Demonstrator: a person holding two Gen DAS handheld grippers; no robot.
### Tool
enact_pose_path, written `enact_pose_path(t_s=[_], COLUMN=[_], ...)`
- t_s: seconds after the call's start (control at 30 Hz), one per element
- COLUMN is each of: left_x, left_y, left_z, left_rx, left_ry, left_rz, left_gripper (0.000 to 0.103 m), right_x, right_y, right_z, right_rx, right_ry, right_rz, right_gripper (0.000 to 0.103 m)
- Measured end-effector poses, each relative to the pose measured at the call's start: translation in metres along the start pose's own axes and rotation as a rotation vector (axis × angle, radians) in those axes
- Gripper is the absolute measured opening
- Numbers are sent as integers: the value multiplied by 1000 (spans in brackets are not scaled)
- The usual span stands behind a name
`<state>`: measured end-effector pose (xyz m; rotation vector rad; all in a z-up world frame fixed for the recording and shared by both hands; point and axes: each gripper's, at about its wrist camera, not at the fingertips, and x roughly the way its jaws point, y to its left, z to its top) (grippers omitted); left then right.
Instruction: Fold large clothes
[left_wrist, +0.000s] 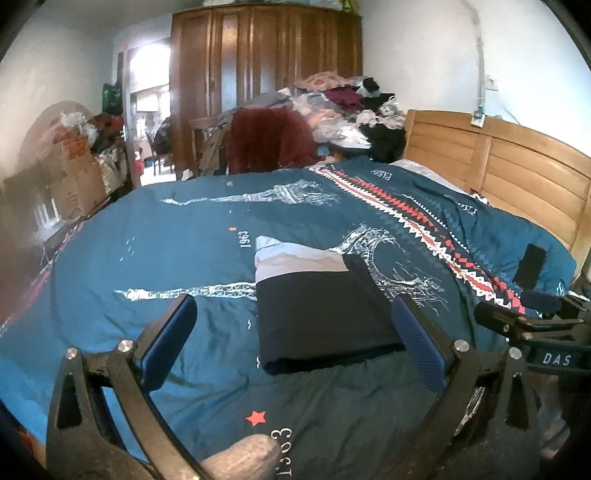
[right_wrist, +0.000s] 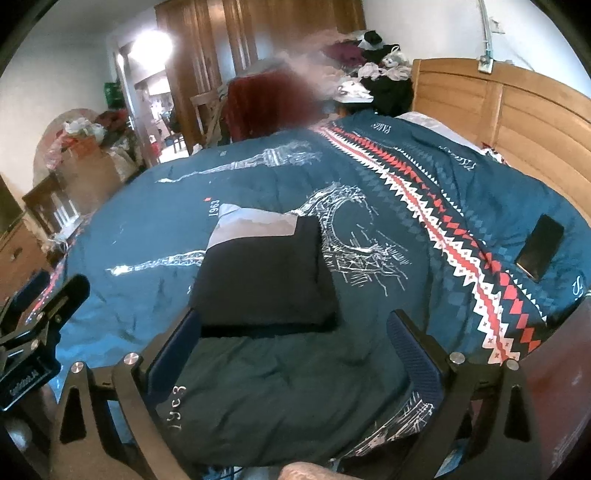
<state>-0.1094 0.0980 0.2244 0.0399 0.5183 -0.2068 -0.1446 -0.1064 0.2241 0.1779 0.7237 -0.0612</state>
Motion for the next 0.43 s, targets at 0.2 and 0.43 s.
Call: enact_pose_path(t_s=[0.2,0.43], left_x=[-4,-6], left_y=[2,3], left_z=[-2,-5], left_rx=[-2,-9], left_ry=[-7,-5], left_rz=[14,13], left_gripper=[103,103], right_x=[7,11], right_y=[0,7], right_z=[1,3], right_rx=[-13,-36], right_ry=[20,17], right_rz=[11,6], right_gripper=[102,101])
